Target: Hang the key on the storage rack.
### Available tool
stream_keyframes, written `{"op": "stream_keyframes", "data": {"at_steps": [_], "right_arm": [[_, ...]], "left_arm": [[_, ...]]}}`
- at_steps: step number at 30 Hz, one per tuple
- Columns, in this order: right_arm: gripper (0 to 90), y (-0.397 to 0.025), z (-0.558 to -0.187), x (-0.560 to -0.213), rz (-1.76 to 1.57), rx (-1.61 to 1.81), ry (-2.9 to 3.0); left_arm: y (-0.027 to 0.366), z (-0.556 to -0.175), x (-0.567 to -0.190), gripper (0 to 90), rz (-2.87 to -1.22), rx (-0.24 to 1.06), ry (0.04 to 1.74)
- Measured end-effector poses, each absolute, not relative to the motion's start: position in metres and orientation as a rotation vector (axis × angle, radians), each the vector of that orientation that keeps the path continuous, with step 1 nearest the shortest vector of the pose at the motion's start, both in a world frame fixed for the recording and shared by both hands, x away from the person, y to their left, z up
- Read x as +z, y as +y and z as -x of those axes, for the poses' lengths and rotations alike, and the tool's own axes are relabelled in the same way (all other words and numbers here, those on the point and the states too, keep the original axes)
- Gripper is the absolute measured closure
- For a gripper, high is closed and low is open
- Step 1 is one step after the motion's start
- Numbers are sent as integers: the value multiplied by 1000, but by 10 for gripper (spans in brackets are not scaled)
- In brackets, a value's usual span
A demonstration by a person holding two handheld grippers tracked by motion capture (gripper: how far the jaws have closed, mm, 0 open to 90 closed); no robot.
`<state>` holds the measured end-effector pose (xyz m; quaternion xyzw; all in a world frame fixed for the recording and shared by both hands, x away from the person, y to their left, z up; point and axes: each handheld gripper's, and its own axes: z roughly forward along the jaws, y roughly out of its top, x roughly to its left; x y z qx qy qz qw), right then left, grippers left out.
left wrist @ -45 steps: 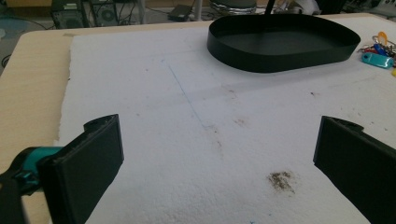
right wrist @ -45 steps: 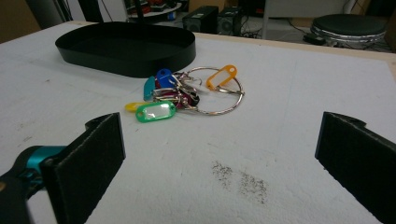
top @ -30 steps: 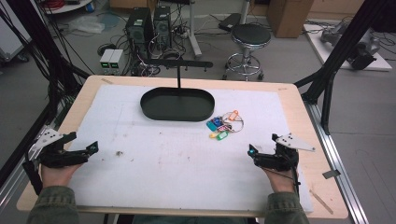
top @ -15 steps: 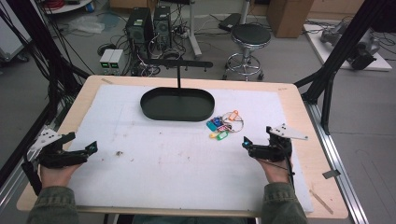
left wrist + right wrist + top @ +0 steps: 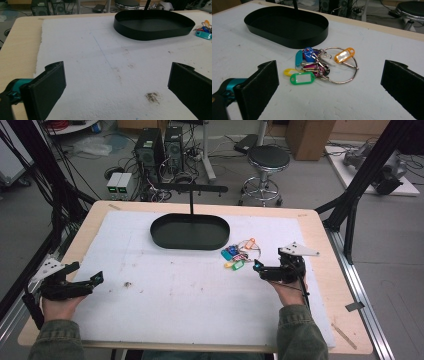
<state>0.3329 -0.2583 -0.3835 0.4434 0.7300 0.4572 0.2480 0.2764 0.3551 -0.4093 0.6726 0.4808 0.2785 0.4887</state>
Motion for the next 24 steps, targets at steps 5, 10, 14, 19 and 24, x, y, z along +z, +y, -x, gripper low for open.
{"op": "stream_keyframes", "data": {"at_steps": [5,10,14,19,24], "right_arm": [[8,-255,-340,-383,-1201,1243,2003],[8,-252,-349,-384,-1222,1252,2006],[9,-245,-356,-383,-1209,1224,2039],[8,-238,-366,-380,-1193,1198,2058],[26,-230,-378,-375,-1152,1169,2089]], "left_arm": [[354,-277,-409,20,-1633,677,1170],[355,-277,-409,20,-1634,677,1168],[354,-277,-410,20,-1634,676,1170],[355,-277,-410,20,-1633,677,1170],[355,-277,-410,20,-1636,677,1171]]}}
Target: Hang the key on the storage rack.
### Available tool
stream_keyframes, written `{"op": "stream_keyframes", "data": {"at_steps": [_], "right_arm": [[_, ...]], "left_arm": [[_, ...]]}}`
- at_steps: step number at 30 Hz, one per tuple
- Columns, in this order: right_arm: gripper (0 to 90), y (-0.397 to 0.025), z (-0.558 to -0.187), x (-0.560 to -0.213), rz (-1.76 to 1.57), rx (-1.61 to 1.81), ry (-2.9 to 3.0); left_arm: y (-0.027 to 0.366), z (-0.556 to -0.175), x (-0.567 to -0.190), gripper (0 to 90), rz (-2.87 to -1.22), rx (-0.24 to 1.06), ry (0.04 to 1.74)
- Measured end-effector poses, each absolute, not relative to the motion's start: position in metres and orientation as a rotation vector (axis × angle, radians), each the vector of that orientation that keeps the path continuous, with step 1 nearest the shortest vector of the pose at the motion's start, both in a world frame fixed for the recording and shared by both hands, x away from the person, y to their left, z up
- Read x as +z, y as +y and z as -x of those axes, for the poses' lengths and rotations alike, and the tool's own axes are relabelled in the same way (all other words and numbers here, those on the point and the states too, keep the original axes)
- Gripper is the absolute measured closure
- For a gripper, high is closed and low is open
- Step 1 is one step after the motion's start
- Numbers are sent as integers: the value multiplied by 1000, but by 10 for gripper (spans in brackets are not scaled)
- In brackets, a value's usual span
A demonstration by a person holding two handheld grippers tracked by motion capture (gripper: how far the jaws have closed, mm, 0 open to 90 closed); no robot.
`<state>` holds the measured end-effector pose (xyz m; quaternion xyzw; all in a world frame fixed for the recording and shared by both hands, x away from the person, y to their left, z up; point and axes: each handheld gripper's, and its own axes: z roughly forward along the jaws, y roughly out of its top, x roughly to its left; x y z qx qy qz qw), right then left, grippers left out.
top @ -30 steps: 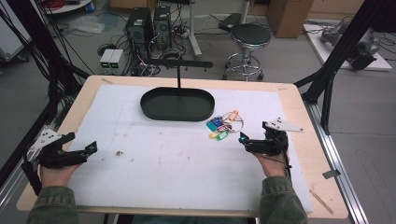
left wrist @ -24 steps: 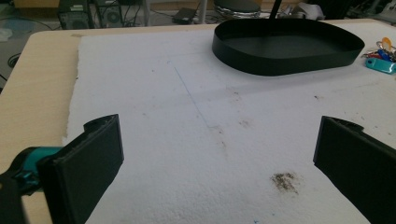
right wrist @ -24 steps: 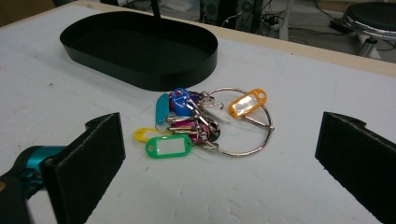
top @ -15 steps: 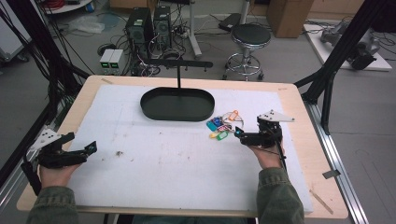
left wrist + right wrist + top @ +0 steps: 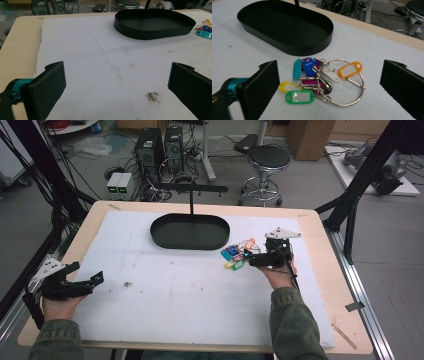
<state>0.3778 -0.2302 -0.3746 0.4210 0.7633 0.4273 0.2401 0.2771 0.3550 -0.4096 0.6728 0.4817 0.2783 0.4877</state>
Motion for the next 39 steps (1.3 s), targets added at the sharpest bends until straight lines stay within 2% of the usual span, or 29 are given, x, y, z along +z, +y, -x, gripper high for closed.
{"op": "stream_keyframes", "data": {"at_steps": [24,39], "right_arm": [[27,-210,-429,-377,-1153,997,2226],[29,-212,-446,-396,-1182,928,2310]], "left_arm": [[356,-278,-410,20,-1640,668,1171],[356,-279,-411,21,-1643,667,1170]]}}
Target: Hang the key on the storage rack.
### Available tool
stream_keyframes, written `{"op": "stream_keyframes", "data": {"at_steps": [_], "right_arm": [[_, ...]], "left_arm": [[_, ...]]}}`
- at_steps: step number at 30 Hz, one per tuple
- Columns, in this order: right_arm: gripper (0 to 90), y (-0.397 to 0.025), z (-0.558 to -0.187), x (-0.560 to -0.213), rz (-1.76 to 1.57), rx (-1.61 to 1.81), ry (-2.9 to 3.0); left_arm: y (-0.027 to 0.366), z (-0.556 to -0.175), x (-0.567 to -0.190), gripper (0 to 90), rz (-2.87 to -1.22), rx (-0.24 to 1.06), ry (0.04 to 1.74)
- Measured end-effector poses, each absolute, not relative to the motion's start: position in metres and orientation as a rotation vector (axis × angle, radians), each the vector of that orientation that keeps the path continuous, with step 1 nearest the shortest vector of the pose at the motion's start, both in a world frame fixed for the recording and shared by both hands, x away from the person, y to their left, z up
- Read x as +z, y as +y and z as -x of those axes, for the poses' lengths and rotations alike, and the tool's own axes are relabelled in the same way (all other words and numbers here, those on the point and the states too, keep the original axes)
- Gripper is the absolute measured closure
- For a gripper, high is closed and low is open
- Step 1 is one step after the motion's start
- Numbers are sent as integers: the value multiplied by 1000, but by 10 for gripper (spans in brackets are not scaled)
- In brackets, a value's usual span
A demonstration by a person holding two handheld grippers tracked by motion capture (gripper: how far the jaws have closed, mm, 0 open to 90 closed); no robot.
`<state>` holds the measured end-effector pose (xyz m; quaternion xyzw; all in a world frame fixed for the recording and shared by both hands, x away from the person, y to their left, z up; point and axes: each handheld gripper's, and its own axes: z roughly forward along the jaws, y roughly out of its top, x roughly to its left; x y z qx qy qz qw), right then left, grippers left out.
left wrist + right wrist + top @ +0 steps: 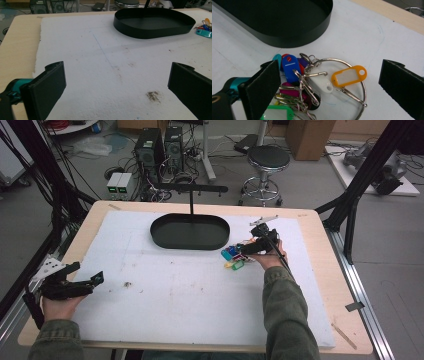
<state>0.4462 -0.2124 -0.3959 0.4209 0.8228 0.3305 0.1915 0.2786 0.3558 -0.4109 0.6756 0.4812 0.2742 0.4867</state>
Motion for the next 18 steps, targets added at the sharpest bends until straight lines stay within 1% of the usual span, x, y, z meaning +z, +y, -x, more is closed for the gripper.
{"op": "stream_keyframes", "data": {"at_steps": [4,10,11,12,14,15,16,18], "right_arm": [[30,-212,-448,-401,-1162,896,2346],[72,-209,-448,-406,-1128,882,2401],[92,-208,-448,-406,-1121,879,2407],[144,-208,-448,-407,-1109,874,2420],[192,-207,-448,-408,-1109,878,2456],[242,-205,-448,-410,-1096,877,2483],[242,-205,-448,-410,-1096,877,2483],[286,-203,-448,-411,-1086,863,2502]], "left_arm": [[355,-279,-411,20,-1650,666,1169],[355,-279,-411,20,-1650,665,1169],[355,-279,-411,20,-1650,666,1169],[355,-279,-411,21,-1650,665,1169],[355,-279,-411,21,-1650,664,1169],[355,-279,-411,21,-1650,663,1169],[355,-279,-411,21,-1651,663,1168],[355,-279,-411,21,-1653,663,1169]]}}
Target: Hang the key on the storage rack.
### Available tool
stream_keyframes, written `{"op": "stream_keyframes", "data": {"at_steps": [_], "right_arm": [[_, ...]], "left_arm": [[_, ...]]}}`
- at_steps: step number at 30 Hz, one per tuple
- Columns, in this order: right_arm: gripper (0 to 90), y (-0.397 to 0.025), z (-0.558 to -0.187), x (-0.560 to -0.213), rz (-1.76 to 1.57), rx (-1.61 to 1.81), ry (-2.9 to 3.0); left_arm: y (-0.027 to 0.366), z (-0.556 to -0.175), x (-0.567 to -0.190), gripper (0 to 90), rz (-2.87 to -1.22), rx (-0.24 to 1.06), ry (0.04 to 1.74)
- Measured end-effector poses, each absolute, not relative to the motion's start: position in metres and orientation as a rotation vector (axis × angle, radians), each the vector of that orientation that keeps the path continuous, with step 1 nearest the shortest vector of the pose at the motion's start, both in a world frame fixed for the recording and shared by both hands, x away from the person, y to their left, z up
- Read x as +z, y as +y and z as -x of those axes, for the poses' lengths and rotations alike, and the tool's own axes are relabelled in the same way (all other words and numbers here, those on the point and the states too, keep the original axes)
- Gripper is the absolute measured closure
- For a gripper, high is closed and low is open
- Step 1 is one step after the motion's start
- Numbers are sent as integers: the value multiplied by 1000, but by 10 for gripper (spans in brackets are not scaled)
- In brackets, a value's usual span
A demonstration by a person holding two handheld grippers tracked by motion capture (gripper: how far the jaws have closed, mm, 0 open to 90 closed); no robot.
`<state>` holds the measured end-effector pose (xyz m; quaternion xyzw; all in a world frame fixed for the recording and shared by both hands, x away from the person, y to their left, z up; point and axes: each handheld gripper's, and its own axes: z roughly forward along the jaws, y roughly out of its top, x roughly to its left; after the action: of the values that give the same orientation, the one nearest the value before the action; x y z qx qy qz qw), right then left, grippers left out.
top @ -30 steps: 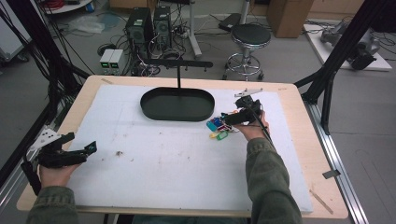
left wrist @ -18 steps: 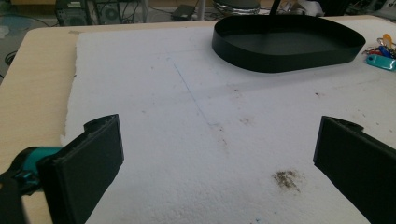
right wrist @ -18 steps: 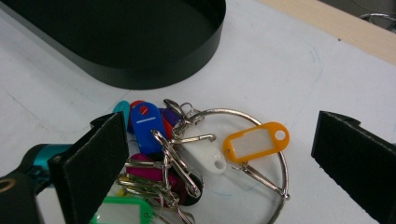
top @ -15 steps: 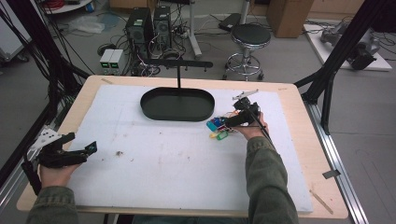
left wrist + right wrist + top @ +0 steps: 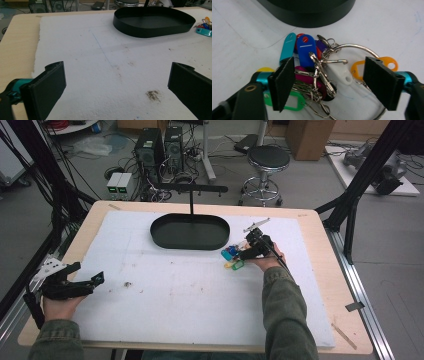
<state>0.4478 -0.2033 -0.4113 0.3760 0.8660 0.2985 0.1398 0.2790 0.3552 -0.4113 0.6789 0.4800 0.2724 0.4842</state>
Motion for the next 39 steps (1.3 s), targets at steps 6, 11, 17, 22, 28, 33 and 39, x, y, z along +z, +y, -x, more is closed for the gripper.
{"op": "stream_keyframes", "data": {"at_steps": [6,11,17,22,28,33,39], "right_arm": [[484,-202,-450,-417,-1115,826,2570],[634,-204,-450,-418,-1149,808,2581],[782,-204,-447,-414,-1139,792,2578],[797,-208,-444,-410,-1141,784,2581],[798,-208,-441,-404,-1107,809,2581],[799,-209,-436,-397,-1082,849,2581],[799,-211,-428,-383,-1045,903,2540]], "left_arm": [[355,-279,-412,21,-1653,662,1167],[355,-279,-412,21,-1654,662,1166],[355,-279,-412,21,-1657,664,1166],[355,-279,-412,21,-1657,663,1166],[354,-279,-412,21,-1659,660,1163],[354,-279,-412,20,-1658,661,1166],[354,-279,-412,21,-1652,664,1165]]}}
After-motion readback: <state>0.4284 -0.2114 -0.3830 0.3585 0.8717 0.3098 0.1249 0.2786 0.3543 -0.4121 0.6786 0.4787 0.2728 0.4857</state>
